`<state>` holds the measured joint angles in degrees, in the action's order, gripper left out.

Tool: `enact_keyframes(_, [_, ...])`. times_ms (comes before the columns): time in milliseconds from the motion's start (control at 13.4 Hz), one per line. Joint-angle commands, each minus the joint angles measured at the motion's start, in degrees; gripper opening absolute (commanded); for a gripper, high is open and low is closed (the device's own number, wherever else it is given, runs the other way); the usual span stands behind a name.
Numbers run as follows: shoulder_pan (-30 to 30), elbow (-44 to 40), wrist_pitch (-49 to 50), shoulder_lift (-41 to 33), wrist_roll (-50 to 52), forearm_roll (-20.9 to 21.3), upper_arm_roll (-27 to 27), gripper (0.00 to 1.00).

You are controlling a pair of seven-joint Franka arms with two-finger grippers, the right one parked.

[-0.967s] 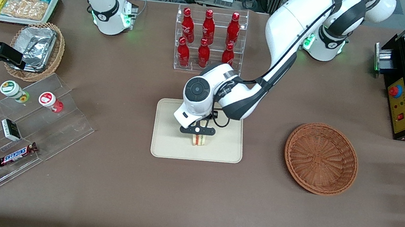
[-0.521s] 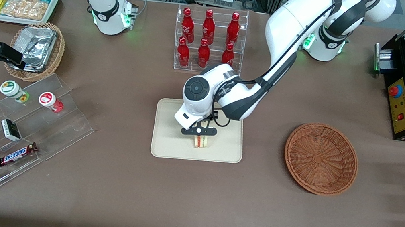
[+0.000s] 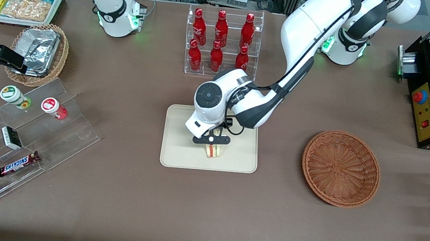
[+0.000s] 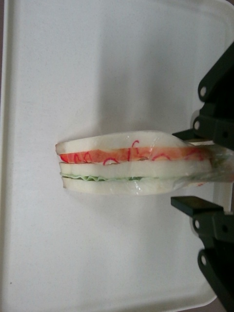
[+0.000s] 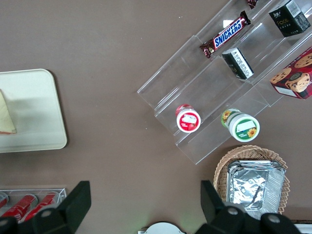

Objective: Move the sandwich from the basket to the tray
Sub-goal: 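Lower the sandwich onto the tray and open the left gripper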

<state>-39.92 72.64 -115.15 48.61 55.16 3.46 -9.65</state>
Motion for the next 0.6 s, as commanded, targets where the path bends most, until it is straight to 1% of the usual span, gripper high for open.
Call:
enact_keyframes(0, [-0.4,-0.9,0.4,-1.7,0.6,0.9,0.5,1.00])
enact_keyframes(298, [0.5,-0.7,3.1,-7.4,-0.2,0.9,0.6,1.00])
enact_keyframes(521, [3.3,-0.6,9.0,-12.5,-6.0,0.1,0.5,1.00])
